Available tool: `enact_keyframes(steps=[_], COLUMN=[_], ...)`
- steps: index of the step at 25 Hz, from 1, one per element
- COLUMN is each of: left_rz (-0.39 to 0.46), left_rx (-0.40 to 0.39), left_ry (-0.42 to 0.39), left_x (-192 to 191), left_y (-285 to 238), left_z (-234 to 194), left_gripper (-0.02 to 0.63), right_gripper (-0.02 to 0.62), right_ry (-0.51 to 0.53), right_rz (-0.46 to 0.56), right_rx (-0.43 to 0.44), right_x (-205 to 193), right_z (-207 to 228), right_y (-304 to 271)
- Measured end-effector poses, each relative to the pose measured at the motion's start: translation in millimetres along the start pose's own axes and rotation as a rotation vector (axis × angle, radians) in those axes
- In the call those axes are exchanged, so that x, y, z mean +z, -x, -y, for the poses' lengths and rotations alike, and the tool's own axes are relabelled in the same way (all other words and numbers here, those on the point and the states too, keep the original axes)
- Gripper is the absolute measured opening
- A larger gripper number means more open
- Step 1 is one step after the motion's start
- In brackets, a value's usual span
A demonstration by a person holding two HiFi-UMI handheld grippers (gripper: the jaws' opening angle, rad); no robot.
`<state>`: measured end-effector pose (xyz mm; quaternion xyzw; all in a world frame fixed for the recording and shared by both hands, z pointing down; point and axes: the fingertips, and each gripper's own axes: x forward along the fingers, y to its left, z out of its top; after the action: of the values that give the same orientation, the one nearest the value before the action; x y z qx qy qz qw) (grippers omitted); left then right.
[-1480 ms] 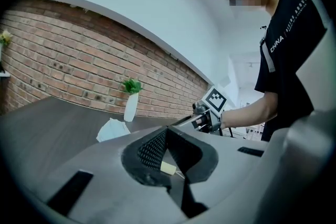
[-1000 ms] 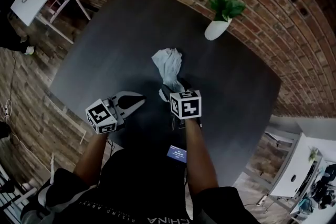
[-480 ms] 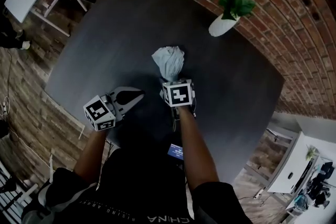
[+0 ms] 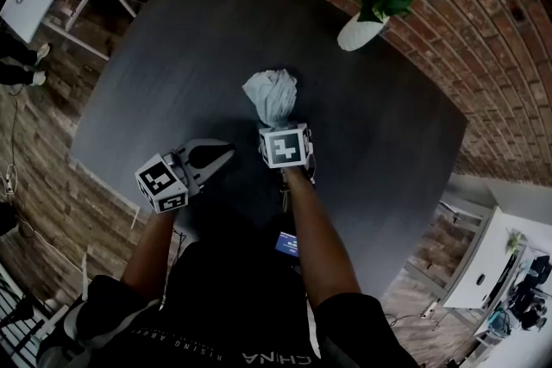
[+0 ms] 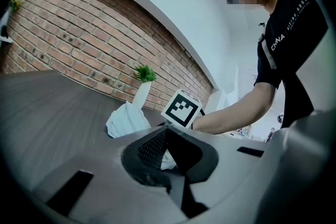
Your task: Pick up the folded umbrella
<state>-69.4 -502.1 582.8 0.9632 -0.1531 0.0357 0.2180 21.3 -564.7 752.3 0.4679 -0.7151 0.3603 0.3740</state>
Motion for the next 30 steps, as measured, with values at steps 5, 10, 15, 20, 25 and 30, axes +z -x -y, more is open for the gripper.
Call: enact_keyframes(steps=[5,10,15,20,25,30], left_rz=[0.006,0.007,0.003,-0.001,0.005,-0.013], left_rx=[0.000,0.021,0.033,0.035,0.051,0.080], left_ry=[-0.002,-0.006,-0.031,-0.060,-0.095,-0.129], left_x=[0,2,8,19,29,47], left_y=[1,10,16,17,15,2], left_z=[4,5,13,28,34,31], left_gripper=[0.003,0.003,0.003,0.003,0.003,0.003], right_gripper=[0.308,0.305,0.304,0.304,0.302,0.302], right_ry=[0.007,-0.026,-0.107,-0.144,-0.176,-0.158], right_rz=[0.024,0.018,0.058,0.144,0.284,0.369], right_rx=[-0.036,-0.017,0.053,0.120,0.190,0.206], right_x=[26,18,14,26,54,75], right_z=[-2,-1,-11,-20,-24,-21], right_y=[40,44,55,81,120,155])
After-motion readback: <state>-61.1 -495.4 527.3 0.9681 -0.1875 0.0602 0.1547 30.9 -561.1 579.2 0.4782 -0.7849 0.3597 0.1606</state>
